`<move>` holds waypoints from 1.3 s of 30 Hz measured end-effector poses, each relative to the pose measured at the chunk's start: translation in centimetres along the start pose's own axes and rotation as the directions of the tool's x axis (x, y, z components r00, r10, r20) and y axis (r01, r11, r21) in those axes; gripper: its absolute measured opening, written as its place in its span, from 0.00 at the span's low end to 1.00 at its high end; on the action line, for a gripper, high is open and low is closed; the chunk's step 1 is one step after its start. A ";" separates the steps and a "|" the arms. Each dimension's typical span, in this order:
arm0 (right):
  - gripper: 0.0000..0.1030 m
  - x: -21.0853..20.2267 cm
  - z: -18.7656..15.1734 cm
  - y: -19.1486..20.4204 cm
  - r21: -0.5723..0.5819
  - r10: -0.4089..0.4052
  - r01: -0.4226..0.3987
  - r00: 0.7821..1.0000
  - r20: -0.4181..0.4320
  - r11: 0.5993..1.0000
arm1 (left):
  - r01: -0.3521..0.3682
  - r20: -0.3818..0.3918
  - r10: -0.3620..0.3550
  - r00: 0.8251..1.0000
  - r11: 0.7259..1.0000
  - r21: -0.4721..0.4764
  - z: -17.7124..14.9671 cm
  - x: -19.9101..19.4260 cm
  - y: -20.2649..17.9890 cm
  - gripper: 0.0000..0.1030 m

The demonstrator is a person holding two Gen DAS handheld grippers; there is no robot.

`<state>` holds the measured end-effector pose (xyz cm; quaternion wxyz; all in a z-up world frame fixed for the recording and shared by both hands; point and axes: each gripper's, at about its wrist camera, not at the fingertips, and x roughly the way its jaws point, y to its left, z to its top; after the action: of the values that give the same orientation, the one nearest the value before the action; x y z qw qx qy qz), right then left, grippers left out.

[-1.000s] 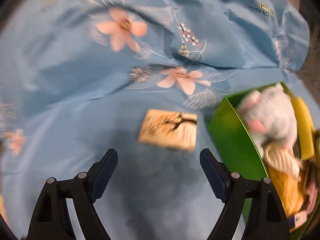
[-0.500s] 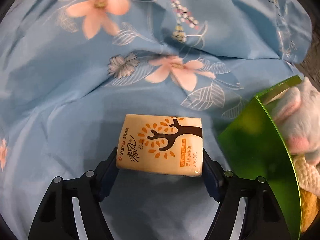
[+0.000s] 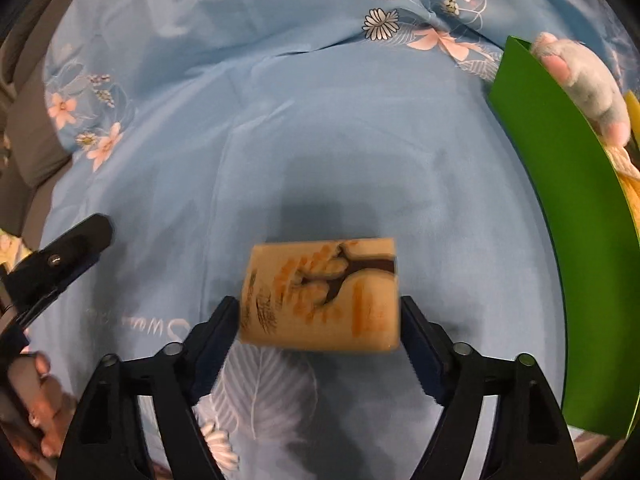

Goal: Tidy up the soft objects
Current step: 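Grasp the cream tree-print tissue box with the right gripper, then carry the cream tissue box into the green box with the right gripper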

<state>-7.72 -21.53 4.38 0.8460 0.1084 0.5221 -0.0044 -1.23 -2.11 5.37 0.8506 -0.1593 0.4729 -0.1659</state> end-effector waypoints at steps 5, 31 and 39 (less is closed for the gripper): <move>0.88 -2.5 0.2 -2.9 0.058 0.046 -0.050 0.996 0.078 0.997 | 0.052 -0.040 -0.051 0.998 0.999 0.016 -1.1 0.7 -1.4 0.78; 0.50 -3.4 -0.2 -7.5 0.238 0.267 -0.298 0.952 0.153 0.925 | 0.223 -0.084 -0.207 0.975 0.927 0.303 -3.9 1.9 -13.5 0.35; 0.50 -12.5 -2.5 -10.5 0.212 0.167 -0.278 0.890 0.425 0.937 | 0.320 -0.025 -0.343 0.939 0.845 0.429 -4.3 -0.8 -20.5 0.35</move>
<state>-16.91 -32.61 12.51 0.9070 0.2779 0.3164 0.0010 -8.08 -20.59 12.61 0.8353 -0.0530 0.3678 -0.4052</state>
